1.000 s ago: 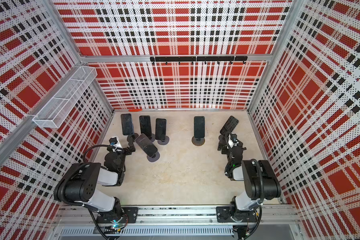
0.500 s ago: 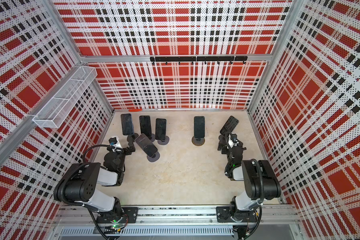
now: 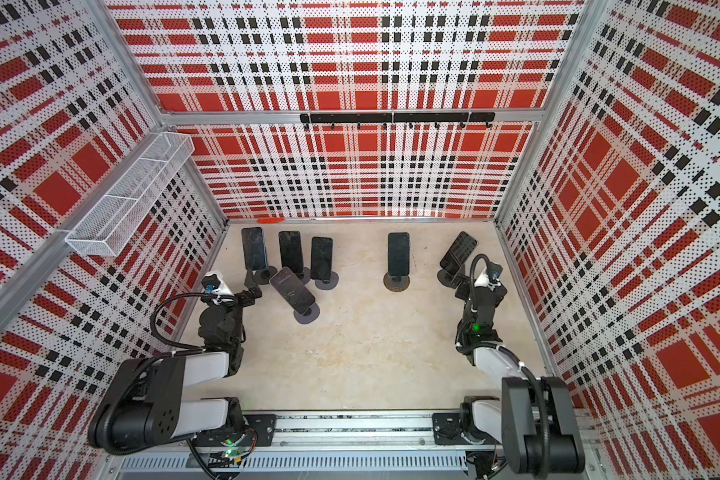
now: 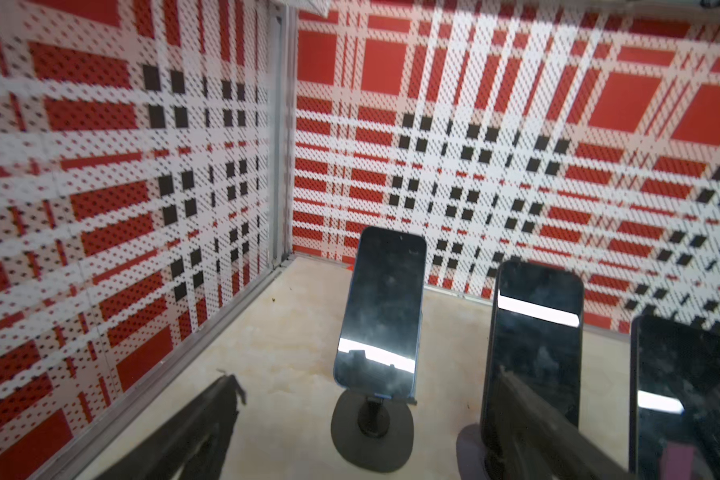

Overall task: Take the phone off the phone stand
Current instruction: 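Reach the right gripper toward the pink-cased phone on its grey stand, then close the right gripper on the pink-cased phone's top edge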

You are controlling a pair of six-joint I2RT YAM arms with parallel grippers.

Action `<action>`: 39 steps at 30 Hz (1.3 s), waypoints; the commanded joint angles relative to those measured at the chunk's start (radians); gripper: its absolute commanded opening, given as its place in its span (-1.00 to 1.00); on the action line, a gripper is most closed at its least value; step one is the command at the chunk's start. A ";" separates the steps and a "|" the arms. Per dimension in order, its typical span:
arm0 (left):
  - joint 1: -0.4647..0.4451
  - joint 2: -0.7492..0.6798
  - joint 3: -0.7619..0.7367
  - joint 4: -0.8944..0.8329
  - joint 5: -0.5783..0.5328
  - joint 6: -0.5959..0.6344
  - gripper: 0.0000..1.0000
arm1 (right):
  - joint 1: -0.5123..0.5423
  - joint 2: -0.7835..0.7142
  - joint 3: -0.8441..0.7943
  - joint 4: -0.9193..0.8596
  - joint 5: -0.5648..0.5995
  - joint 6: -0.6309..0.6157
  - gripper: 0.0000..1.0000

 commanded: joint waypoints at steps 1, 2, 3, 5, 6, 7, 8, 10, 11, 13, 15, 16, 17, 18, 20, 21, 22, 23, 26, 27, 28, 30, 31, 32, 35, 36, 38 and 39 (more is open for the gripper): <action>-0.016 -0.109 0.032 -0.208 -0.159 -0.147 0.96 | -0.004 -0.053 0.013 -0.249 -0.033 0.097 1.00; -0.017 -0.153 0.044 -0.281 -0.187 -0.199 0.96 | -0.001 -0.064 0.017 -0.261 -0.101 0.102 1.00; -0.013 -0.199 0.053 -0.355 -0.206 -0.237 0.96 | 0.005 -0.068 0.022 -0.262 -0.175 0.099 1.00; -0.012 -0.276 0.074 -0.502 -0.214 -0.334 0.96 | 0.061 -0.059 0.051 -0.295 -0.210 0.069 1.00; -0.018 -0.313 0.078 -0.556 -0.214 -0.368 0.96 | 0.108 -0.049 0.071 -0.319 -0.187 0.047 1.00; -0.027 -0.342 0.076 -0.599 -0.213 -0.391 0.96 | 0.148 -0.039 0.086 -0.335 -0.175 0.031 1.00; -0.043 -0.373 0.074 -0.643 -0.217 -0.404 0.96 | 0.193 -0.027 0.100 -0.343 -0.165 0.011 1.00; -0.073 -0.424 0.064 -0.725 -0.263 -0.452 0.96 | 0.270 -0.011 0.123 -0.358 -0.174 -0.008 1.00; -0.082 -0.449 0.060 -0.769 -0.269 -0.484 0.96 | 0.308 -0.007 0.132 -0.356 -0.186 -0.021 1.00; -0.082 -0.488 0.044 -0.798 -0.209 -0.498 0.96 | 0.382 0.001 0.149 -0.350 -0.213 -0.049 1.00; -0.082 -0.503 0.016 -0.793 -0.159 -0.519 0.96 | 0.455 0.022 0.177 -0.343 -0.255 -0.077 1.00; -0.080 -0.503 0.002 -0.791 -0.145 -0.548 0.96 | 0.493 0.041 0.198 -0.346 -0.273 -0.098 1.00; -0.079 -0.500 -0.012 -0.785 -0.128 -0.566 0.96 | 0.541 0.062 0.225 -0.360 -0.277 -0.122 1.00; -0.077 -0.498 -0.017 -0.784 -0.110 -0.569 0.96 | 0.582 0.085 0.260 -0.374 -0.269 -0.143 1.00; -0.089 -0.489 -0.023 -0.786 -0.103 -0.543 0.96 | 0.676 0.143 0.332 -0.411 -0.239 -0.182 1.00; -0.095 -0.483 -0.026 -0.781 -0.115 -0.530 0.96 | 0.711 0.171 0.360 -0.421 -0.234 -0.192 1.00; -0.102 -0.473 -0.028 -0.771 -0.126 -0.511 0.96 | 0.745 0.205 0.400 -0.435 -0.239 -0.197 1.00; -0.102 -0.463 -0.026 -0.770 -0.129 -0.497 0.96 | 0.771 0.235 0.430 -0.444 -0.243 -0.199 1.00; -0.103 -0.433 -0.011 -0.793 -0.120 -0.493 0.96 | 0.839 0.336 0.545 -0.463 -0.257 -0.184 1.00; -0.104 -0.425 -0.011 -0.793 -0.118 -0.491 0.96 | 0.858 0.371 0.585 -0.470 -0.267 -0.175 1.00; -0.105 -0.417 -0.013 -0.793 -0.124 -0.493 0.96 | 0.874 0.405 0.623 -0.477 -0.279 -0.163 1.00; -0.105 -0.400 -0.015 -0.789 -0.124 -0.495 0.96 | 0.892 0.467 0.690 -0.482 -0.320 -0.151 1.00; -0.103 -0.389 -0.010 -0.787 -0.112 -0.493 0.96 | 0.898 0.494 0.717 -0.480 -0.338 -0.150 0.99; -0.101 -0.382 -0.007 -0.782 -0.097 -0.486 0.96 | 0.902 0.520 0.743 -0.479 -0.348 -0.149 1.00; -0.090 -0.344 0.001 -0.768 -0.068 -0.475 0.97 | 0.913 0.601 0.846 -0.517 -0.370 -0.154 1.00; -0.085 -0.328 0.002 -0.762 -0.059 -0.478 0.96 | 0.918 0.627 0.880 -0.525 -0.378 -0.161 0.99; -0.068 -0.297 0.006 -0.749 -0.024 -0.486 0.96 | 0.924 0.670 0.943 -0.550 -0.384 -0.168 1.00; -0.052 -0.284 0.011 -0.749 0.001 -0.487 0.96 | 0.927 0.696 0.981 -0.569 -0.384 -0.169 1.00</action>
